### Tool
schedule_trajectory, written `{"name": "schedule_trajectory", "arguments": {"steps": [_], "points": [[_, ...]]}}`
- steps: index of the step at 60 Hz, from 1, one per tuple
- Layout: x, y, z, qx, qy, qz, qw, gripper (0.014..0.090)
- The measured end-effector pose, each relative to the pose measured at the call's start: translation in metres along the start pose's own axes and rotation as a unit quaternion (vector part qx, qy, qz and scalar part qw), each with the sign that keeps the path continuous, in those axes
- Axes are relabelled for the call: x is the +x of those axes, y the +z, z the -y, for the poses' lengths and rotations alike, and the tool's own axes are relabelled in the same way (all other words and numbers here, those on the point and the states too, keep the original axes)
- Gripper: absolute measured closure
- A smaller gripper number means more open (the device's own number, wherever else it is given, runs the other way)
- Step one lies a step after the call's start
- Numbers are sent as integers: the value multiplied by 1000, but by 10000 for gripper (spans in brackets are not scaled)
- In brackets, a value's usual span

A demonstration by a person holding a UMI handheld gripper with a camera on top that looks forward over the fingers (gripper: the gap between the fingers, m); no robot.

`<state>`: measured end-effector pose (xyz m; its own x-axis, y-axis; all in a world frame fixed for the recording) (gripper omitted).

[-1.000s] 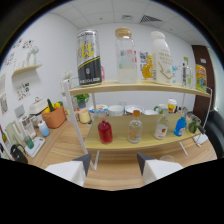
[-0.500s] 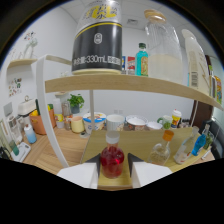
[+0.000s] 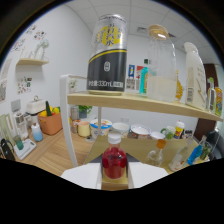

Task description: Make me a cup of Vodka Sunrise.

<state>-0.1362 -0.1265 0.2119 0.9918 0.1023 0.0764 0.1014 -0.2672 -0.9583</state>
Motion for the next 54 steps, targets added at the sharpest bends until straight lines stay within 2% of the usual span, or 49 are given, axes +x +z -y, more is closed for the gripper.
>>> {"name": "schedule_trajectory", "arguments": {"steps": [14,25,30,36,46,54], "points": [[17,-51,-8,12,15,3,1000,701],[50,-72,-51,-10,58,-3,998,701],[61,-75,-73,-32,103,3,994,702],[70,-78,-87,-40,188,15,981,703],[71,-78,-84,-43,388,61,919,701],[72,-76,-67,-29,553,102,827,702]]}}
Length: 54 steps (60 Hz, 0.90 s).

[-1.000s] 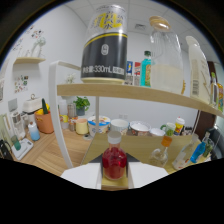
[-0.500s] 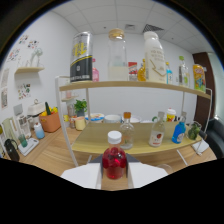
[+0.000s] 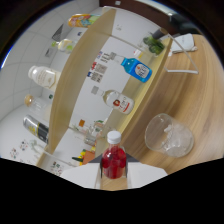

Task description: Make me a cup of Vodka Sunrise.

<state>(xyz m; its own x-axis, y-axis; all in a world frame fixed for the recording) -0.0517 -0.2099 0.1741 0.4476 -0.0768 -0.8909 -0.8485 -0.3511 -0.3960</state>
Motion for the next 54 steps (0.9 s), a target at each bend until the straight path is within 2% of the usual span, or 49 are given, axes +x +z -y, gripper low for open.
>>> {"name": "schedule_trajectory", "arguments": {"steps": [11,22,31,43,54], "points": [[-13,-1,15,16,190,57,980,703],[-18,-6,35,26,367,109,923,704],[-16,-10,44,36,440,125,888,705],[-22,-14,43,36,387,113,915,705],[-59,-18,40,44,190,98,976,704]]}}
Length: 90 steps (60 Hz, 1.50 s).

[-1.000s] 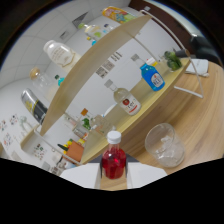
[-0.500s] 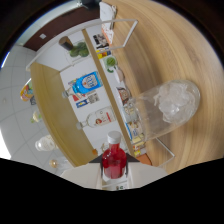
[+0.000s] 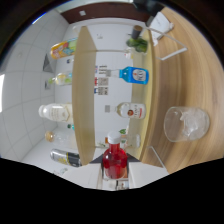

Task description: Make me a cup of Vodka Sunrise.

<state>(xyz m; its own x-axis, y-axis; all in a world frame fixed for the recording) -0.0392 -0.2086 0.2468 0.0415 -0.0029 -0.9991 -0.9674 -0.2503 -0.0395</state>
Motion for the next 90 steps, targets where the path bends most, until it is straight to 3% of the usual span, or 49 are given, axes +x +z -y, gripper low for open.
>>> {"name": "schedule_trajectory", "arguments": {"steps": [7,16,25,31,45,64,71,84,86,90], "points": [[-25,4,-18,1,-191,-8,982,703],[-22,17,-50,1,-393,-34,919,703],[42,37,-76,-12,-527,-100,844,702],[95,46,-93,-42,-583,-141,799,703],[179,53,-113,-92,-633,-205,741,704],[212,57,-124,-115,-650,-237,713,701],[223,54,-121,-127,-638,-264,712,694],[225,48,-123,-133,-634,-264,714,683],[224,47,-124,-134,-635,-260,715,670],[223,41,-127,-142,-639,-258,711,553]]}}
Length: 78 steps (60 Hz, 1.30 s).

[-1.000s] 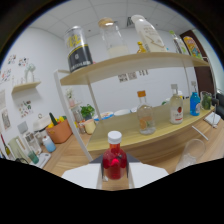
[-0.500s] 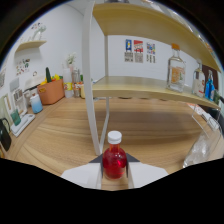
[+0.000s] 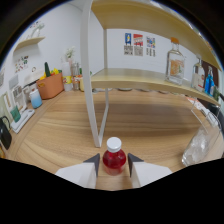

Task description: Make me a cup of Vodka Sunrise.

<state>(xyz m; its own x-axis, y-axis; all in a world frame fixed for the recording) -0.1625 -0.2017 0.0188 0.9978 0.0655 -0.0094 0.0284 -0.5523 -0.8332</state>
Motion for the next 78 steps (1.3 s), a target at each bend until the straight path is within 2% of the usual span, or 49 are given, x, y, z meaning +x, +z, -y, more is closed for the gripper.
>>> {"name": "schedule_trajectory", "arguments": {"steps": [2,7,8,23,31,32,33,34,44,58,68,78], "points": [[-2,-5,1,0,-2,8,1000,504],[-8,-24,8,5,-2,27,1000,218],[-8,-29,11,7,-3,29,1000,185],[16,-114,68,63,11,38,997,186],[62,-150,88,88,13,10,996,186],[68,-153,89,90,14,7,996,221],[75,-157,90,91,15,4,996,184],[82,-160,90,92,16,0,996,183],[148,-185,81,98,18,-32,995,185],[209,-202,57,78,27,-43,996,187],[260,-221,108,110,43,-57,991,179],[317,-233,195,163,47,-67,983,180]]}}
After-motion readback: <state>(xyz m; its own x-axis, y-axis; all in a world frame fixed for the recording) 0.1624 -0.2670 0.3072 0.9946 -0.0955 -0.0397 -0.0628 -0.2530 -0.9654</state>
